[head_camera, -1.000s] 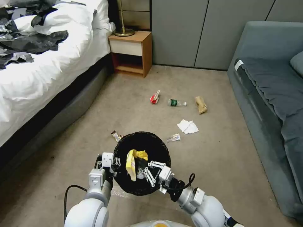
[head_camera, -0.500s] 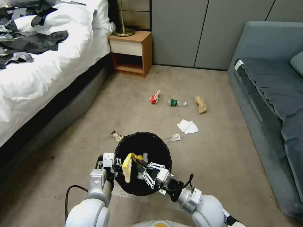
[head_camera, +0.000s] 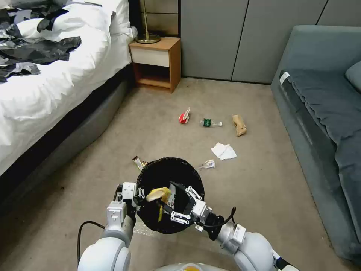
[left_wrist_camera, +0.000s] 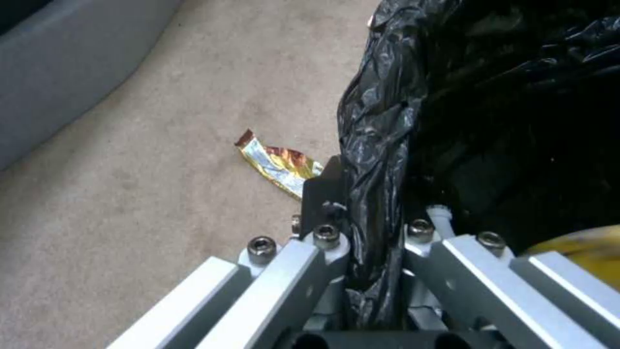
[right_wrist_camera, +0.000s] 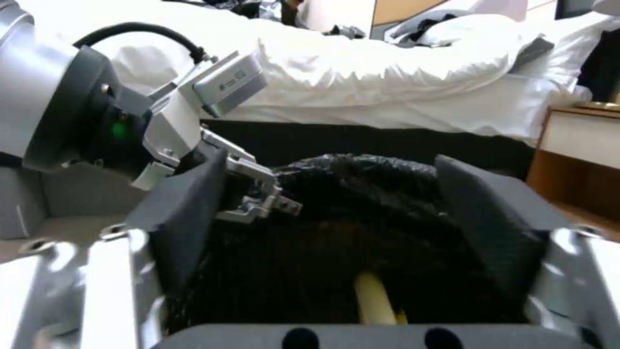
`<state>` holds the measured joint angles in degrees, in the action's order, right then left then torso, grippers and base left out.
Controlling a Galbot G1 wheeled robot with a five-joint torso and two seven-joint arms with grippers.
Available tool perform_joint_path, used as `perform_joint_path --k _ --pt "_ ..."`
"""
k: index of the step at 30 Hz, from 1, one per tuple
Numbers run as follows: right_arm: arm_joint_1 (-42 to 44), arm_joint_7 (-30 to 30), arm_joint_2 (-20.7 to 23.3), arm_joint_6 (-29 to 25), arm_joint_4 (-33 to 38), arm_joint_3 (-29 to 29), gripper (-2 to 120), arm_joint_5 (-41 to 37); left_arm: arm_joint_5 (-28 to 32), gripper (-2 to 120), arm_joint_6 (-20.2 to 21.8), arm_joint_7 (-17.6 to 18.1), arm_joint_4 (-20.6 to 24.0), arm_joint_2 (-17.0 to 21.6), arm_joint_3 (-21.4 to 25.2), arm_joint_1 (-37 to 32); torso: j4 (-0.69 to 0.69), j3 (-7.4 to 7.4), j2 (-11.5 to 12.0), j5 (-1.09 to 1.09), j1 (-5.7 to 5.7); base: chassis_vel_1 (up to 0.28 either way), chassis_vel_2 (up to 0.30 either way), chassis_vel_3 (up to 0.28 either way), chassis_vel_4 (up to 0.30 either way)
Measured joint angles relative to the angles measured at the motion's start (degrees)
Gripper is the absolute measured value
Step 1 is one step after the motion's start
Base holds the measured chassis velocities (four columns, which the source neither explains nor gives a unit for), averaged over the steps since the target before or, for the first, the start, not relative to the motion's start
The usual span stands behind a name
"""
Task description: Pick up the trash bin, then pick up the garbage from the floor and place it into the trash bin.
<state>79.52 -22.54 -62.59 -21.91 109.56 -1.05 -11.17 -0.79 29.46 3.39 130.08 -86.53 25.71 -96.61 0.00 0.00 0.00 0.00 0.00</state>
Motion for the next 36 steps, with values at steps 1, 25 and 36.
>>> perform_joint_path --k 1,25,36 --pt "0.1 0.0 0.0 0.0 0.1 -0.1 88 0.0 0.0 1 0.0 0.0 0.0 0.0 0.0 0.0 0.00 0.00 0.0 0.00 0.00 0.000 0.000 0.000 0.000" --pt "6.7 10.4 -7.7 -1.9 13.2 -16.7 100 1.9 0.8 1 -1.0 -0.1 -1.1 0.4 2.2 0.5 0.00 0.00 0.0 -0.01 0.00 0.000 0.000 0.000 0.000" --pt "17.3 18.7 -16.5 -7.1 12.4 -25.3 100 5.5 2.8 1 -1.7 -0.2 -1.0 0.9 5.0 0.8 0.00 0.00 0.0 0.00 0.01 0.000 0.000 0.000 0.000"
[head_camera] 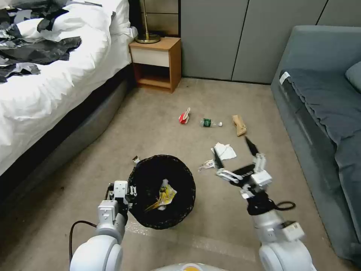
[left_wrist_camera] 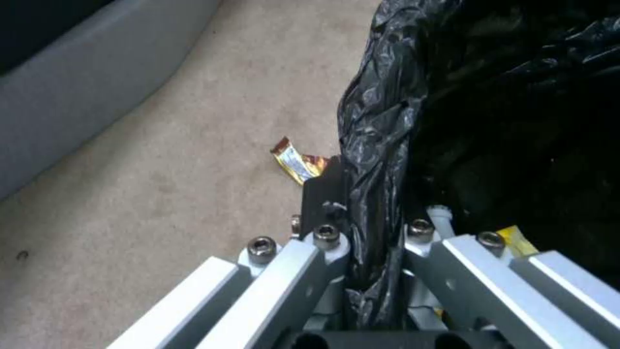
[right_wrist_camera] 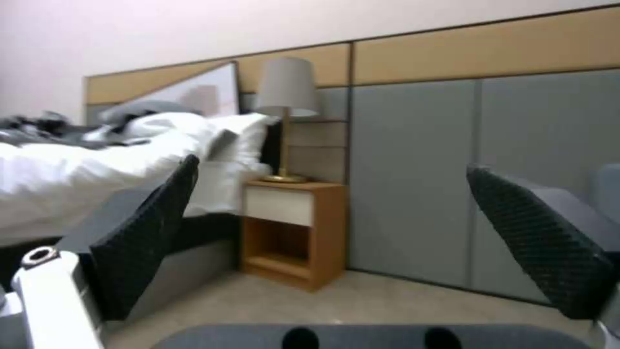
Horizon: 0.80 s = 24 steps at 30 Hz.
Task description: Pick up the trash bin, then pick up the garbage from the floor and place it into the trash bin.
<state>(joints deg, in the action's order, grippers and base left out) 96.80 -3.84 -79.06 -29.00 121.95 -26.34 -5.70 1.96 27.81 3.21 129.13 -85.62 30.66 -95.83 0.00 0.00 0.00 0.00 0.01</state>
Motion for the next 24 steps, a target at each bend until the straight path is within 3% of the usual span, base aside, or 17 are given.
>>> perform_joint_path --k 9,24 --pt "4.6 0.8 -4.3 -3.9 -5.9 -2.4 100 2.2 0.7 1 0.0 0.0 0.7 0.1 0.8 0.2 0.00 0.00 0.0 0.00 0.00 0.000 0.000 0.000 0.000" --pt "3.4 1.6 -4.4 -2.0 -6.6 -3.1 100 3.1 0.6 1 0.0 0.0 1.0 0.0 0.8 0.3 0.01 0.00 0.0 0.00 0.00 0.000 0.000 0.000 0.000"
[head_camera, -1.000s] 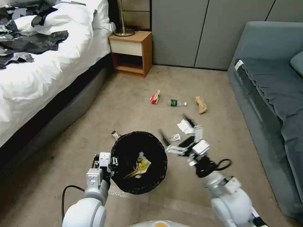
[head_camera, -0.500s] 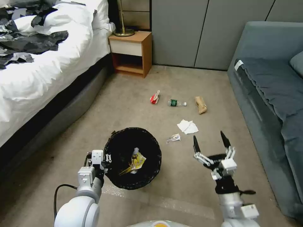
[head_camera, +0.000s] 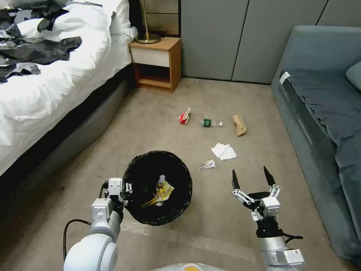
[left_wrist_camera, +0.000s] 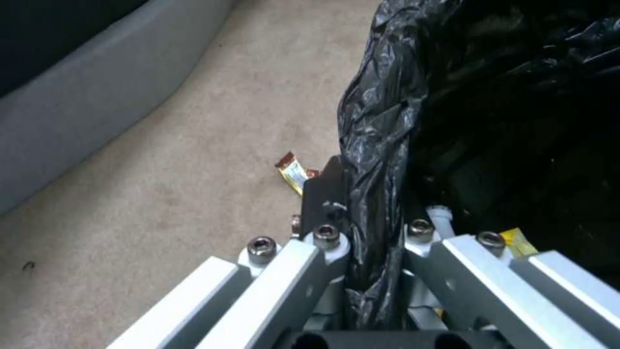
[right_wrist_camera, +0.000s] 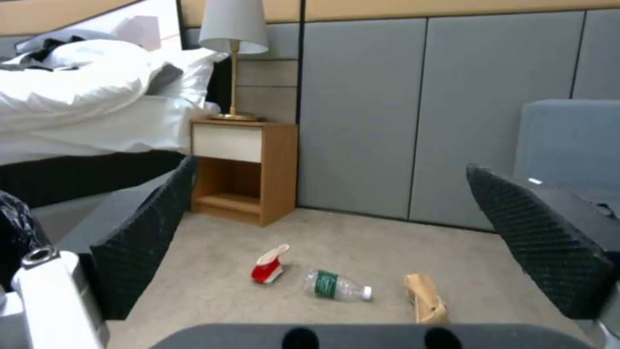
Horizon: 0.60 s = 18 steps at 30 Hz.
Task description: Pick up the trash bin, then pick up the garbage from the floor and place it into the trash bin.
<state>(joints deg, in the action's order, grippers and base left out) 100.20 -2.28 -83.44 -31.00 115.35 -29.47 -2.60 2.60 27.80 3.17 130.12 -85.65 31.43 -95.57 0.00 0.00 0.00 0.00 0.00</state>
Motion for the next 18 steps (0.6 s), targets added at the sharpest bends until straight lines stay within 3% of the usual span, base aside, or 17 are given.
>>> perform_joint_path --k 10,18 --pt "-0.4 -0.4 0.0 0.1 -0.1 0.0 100 0.0 0.0 1 0.0 0.0 -0.1 0.0 0.0 0.0 0.00 0.00 0.0 0.00 0.00 -0.111 0.086 0.096 -0.101" --pt "-0.8 -1.0 0.1 0.1 -0.5 -0.1 100 -0.2 -0.1 1 0.0 0.0 -0.3 -0.2 0.0 0.2 -0.01 -0.01 0.0 0.02 -0.01 -0.230 0.236 0.220 -0.221"
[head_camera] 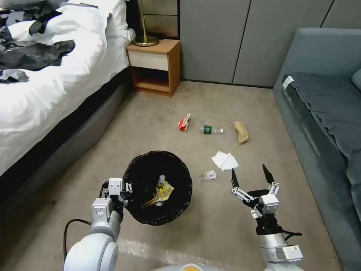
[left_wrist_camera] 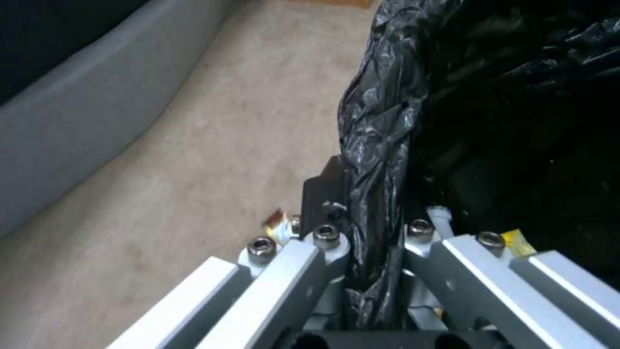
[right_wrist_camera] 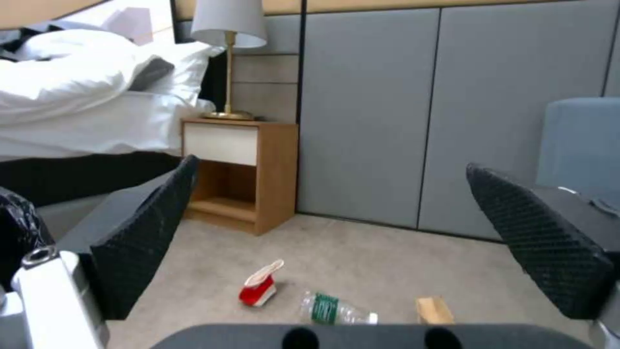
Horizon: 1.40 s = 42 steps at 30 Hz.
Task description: Pick up the trash bin, then pick up the garbage from the floor and place it into the trash bin.
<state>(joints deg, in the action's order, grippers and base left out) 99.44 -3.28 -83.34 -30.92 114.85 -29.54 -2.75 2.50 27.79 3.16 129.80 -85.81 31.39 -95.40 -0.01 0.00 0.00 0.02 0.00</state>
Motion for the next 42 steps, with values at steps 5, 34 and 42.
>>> perform_joint_path --k 5,34,42 --pt "-0.4 -0.2 0.1 0.0 -0.2 0.0 100 0.0 0.0 1 0.0 0.0 -0.1 0.0 0.0 0.1 0.01 0.00 0.0 -0.03 0.00 -0.245 0.242 0.245 -0.245" --pt "-1.3 -3.3 0.0 -2.1 -0.4 0.0 100 0.0 -0.2 1 0.0 -0.1 -0.4 -0.2 -0.2 0.3 0.01 0.00 0.0 -0.02 0.00 -0.118 0.117 0.116 -0.119" --pt "-1.6 -3.3 0.1 -2.0 -0.4 -0.1 100 0.0 -0.2 1 0.0 -0.1 -0.4 -0.2 -0.3 0.3 0.01 0.01 0.0 -0.02 0.00 0.000 0.000 0.000 0.000"
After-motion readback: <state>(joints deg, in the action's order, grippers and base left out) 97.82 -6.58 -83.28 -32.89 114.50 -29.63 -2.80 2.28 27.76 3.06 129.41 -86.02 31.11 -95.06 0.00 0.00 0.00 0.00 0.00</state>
